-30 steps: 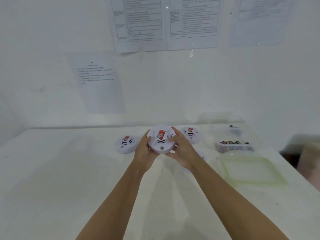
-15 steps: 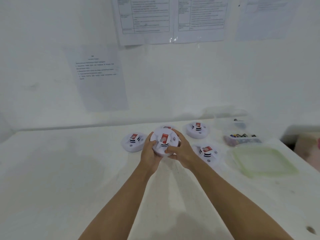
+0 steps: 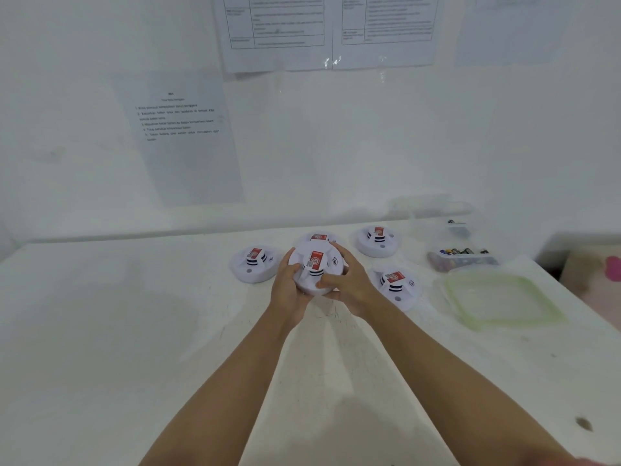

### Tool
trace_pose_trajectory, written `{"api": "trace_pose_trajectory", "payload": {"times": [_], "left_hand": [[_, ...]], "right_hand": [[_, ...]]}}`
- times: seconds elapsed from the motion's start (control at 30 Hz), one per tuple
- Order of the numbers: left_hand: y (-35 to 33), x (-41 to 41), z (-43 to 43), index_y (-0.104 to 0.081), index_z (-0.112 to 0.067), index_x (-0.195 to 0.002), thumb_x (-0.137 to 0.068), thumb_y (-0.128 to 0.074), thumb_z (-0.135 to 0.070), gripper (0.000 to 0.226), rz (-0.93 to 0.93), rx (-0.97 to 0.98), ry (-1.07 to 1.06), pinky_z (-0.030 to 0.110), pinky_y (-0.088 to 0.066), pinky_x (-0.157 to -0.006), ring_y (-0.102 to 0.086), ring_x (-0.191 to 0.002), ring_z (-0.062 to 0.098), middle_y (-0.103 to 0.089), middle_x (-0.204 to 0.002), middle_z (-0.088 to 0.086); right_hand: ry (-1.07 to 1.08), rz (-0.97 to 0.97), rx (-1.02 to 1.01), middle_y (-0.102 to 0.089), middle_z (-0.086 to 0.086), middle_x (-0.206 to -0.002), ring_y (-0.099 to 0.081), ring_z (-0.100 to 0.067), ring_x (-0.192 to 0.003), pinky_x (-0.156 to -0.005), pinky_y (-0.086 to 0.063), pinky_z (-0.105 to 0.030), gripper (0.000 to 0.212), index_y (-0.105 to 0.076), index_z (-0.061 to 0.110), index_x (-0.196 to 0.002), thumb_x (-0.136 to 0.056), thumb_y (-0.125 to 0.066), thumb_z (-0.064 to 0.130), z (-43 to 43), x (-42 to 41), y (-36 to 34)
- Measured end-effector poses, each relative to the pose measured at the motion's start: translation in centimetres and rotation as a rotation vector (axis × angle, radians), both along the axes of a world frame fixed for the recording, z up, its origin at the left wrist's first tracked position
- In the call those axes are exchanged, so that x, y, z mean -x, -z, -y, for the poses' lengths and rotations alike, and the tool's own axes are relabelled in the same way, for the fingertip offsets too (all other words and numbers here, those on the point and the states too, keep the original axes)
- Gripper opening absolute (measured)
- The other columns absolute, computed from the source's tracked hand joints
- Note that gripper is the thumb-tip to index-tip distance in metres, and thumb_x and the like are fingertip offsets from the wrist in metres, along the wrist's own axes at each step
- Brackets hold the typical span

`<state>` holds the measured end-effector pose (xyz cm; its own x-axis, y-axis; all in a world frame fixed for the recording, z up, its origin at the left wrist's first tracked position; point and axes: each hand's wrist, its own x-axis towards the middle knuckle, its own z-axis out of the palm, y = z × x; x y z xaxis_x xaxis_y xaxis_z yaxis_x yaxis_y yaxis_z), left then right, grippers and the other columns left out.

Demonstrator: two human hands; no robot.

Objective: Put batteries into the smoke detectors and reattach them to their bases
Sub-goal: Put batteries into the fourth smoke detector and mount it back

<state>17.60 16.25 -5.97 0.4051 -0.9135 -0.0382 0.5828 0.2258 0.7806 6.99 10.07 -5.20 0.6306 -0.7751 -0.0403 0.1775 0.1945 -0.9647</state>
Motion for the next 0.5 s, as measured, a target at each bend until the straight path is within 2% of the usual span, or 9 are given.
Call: {"api": "trace_pose_trajectory", "payload": {"times": [0.13,0.23,0.5], "left_hand": [[-0.10,0.31,-0.05,-0.045,-0.008,-0.137,-0.097,-0.038,-0.018,0.042,-0.002,-0.013,-0.009,0.037,-0.058,-0.066,-0.062,-0.104,0.027,-0.059,-0.124,0.015],[-0.23,0.55,-0.17,-0.047,-0.010,-0.135,-0.097,-0.038,-0.019,0.040,-0.005,-0.012,-0.004,0.036,-0.057,-0.064,-0.064,-0.100,0.024,-0.063,-0.117,0.011],[0.02,0.97,-0.39,-0.051,-0.013,-0.128,-0.098,-0.036,-0.019,0.034,0.014,0.003,-0.010,0.036,-0.058,-0.064,-0.066,-0.095,0.022,-0.066,-0.109,0.007]], "right_hand": [[-0.019,-0.014,0.006,-0.058,-0.004,-0.128,-0.057,-0.021,-0.111,-0.066,-0.058,-0.033,0.080,-0.048,0.024,-0.131,-0.057,-0.064,-0.001,-0.01,0.17,-0.02],[-0.018,-0.023,0.011,-0.058,-0.004,-0.128,-0.056,-0.024,-0.116,-0.069,-0.058,-0.035,0.082,-0.047,0.025,-0.132,-0.056,-0.063,0.000,-0.07,0.25,0.04],[-0.028,-0.001,0.006,-0.059,-0.005,-0.127,-0.057,-0.024,-0.114,-0.067,-0.058,-0.033,0.082,-0.046,0.025,-0.133,-0.058,-0.066,-0.002,-0.35,0.75,0.05]]}}
